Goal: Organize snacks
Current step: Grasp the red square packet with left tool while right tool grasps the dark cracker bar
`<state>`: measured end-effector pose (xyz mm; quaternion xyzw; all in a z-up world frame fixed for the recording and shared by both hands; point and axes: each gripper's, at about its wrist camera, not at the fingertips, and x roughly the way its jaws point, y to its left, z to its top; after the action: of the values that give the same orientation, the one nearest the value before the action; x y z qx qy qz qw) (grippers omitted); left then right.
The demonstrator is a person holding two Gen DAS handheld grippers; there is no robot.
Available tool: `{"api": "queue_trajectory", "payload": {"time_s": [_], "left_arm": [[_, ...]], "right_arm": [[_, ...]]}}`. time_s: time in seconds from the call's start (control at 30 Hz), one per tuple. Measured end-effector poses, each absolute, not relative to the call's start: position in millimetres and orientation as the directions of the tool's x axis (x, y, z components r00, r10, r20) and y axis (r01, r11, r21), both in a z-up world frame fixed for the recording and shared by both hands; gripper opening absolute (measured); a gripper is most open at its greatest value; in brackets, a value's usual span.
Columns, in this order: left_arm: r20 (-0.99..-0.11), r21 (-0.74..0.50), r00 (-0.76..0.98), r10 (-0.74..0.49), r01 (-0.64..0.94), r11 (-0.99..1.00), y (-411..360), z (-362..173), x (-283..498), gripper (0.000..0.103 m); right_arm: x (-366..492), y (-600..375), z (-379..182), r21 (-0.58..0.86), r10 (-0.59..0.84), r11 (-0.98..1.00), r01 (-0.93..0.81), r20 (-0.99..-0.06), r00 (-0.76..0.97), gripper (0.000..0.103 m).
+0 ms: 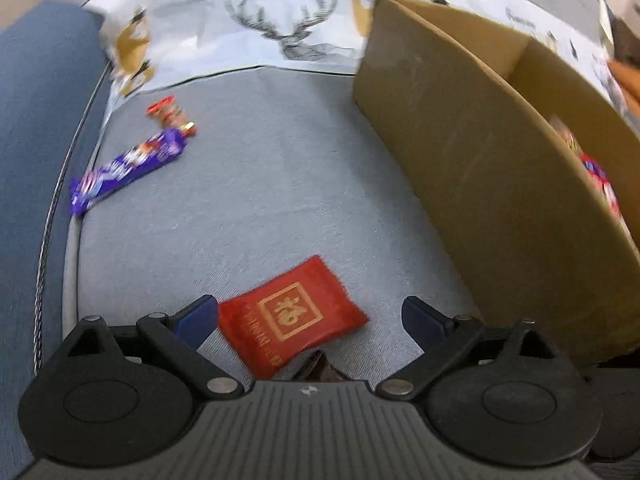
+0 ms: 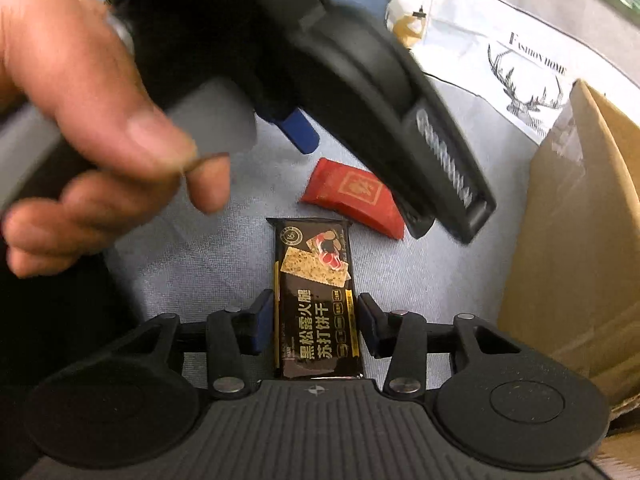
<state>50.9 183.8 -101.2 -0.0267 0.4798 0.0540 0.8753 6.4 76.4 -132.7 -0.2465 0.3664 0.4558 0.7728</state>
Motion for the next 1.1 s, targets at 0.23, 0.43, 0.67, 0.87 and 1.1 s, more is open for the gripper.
{"api": "queue_trajectory", "payload": {"time_s": [0.23,0.43,0.67,0.87,1.1], "left_arm": [[-0.855,0.058,0.513,0.076,-0.051,0.997,165.4,-114.1,61.2,0.097],[-0.851,0.109,0.508,0.133,-0.076,0.991,166.2,-114.9,59.0,0.067],[-0.818,0.068,0.557,0.143,-0.154,0.986,180.9,-101.4,49.6,0.028],[-0.792,-0.023,0.588,0.165,-0.299,0.954,209.8,-88.6,43.0,0.007],[-0.804,-0.21,0.59,0.07,-0.392,0.896,243.8,-87.7,36.2,0.026]], "right_arm": [[5.0,76.3,-135.3,-0.052,0.526,0.457,-0.888,-0.789,0.317,0.041],[4.7,76.0,-133.4,-0.054,0.525,0.465,-0.884,-0.787,0.324,0.041],[0.9,75.4,-133.3,-0.06,0.526,0.484,-0.873,-0.777,0.345,0.041],[-3.4,72.4,-128.7,-0.06,0.538,0.504,-0.861,-0.758,0.368,0.041],[-7.4,69.7,-129.8,-0.054,0.532,0.53,-0.846,-0.755,0.382,0.041]]}}
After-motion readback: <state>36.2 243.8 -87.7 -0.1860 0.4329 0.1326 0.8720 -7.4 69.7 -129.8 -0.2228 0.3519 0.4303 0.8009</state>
